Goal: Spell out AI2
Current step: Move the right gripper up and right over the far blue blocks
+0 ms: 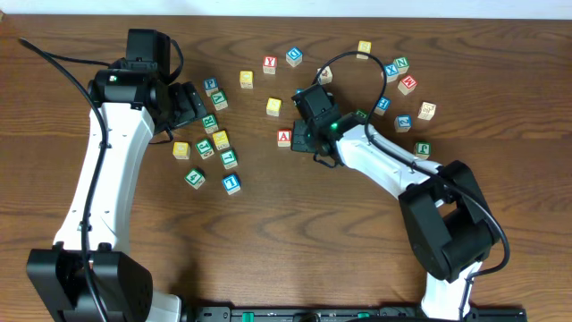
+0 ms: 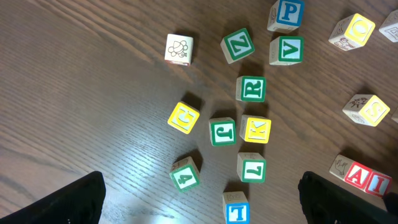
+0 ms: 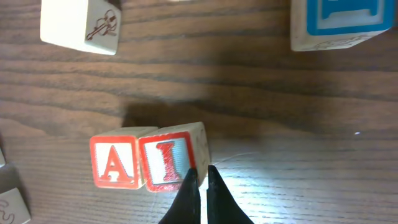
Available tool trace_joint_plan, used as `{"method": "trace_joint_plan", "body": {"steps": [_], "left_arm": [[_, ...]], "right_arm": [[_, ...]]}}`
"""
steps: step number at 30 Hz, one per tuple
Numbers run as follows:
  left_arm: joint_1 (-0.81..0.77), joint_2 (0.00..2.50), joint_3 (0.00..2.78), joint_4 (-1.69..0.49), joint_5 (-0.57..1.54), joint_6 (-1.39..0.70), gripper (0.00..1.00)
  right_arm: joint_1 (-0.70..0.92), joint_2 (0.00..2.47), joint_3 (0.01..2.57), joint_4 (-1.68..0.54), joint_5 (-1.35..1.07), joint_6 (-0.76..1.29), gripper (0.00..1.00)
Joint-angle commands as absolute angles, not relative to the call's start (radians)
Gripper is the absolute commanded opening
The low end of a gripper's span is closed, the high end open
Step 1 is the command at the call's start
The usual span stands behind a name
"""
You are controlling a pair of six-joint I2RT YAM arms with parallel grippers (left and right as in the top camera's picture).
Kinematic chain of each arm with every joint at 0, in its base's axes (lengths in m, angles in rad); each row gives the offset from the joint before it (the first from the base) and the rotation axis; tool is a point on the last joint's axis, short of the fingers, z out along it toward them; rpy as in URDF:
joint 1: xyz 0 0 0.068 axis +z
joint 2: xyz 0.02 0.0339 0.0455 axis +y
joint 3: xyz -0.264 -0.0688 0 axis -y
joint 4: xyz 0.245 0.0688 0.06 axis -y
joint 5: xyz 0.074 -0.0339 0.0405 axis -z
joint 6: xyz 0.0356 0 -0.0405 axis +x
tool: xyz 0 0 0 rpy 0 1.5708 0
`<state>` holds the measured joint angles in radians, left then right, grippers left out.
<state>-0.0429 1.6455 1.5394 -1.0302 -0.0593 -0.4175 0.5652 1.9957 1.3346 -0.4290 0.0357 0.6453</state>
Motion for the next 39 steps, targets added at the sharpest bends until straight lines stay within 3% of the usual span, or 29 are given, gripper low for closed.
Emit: {"method": "trace_joint_plan", "body": {"steps": [1,39], "left_arm": [[-0.043,1.648,1.549,-1.036,-0.08,-0.412,0.98],[-0.043,1.648,1.549,-1.036,-0.08,-0.412,0.98]], "right_arm": [[0.542,2.015,1.331,-0.427,0.05,0.669,0.01],[0.536,2.039,1.33,-0.412,-0.056,0.638,0.01]]}}
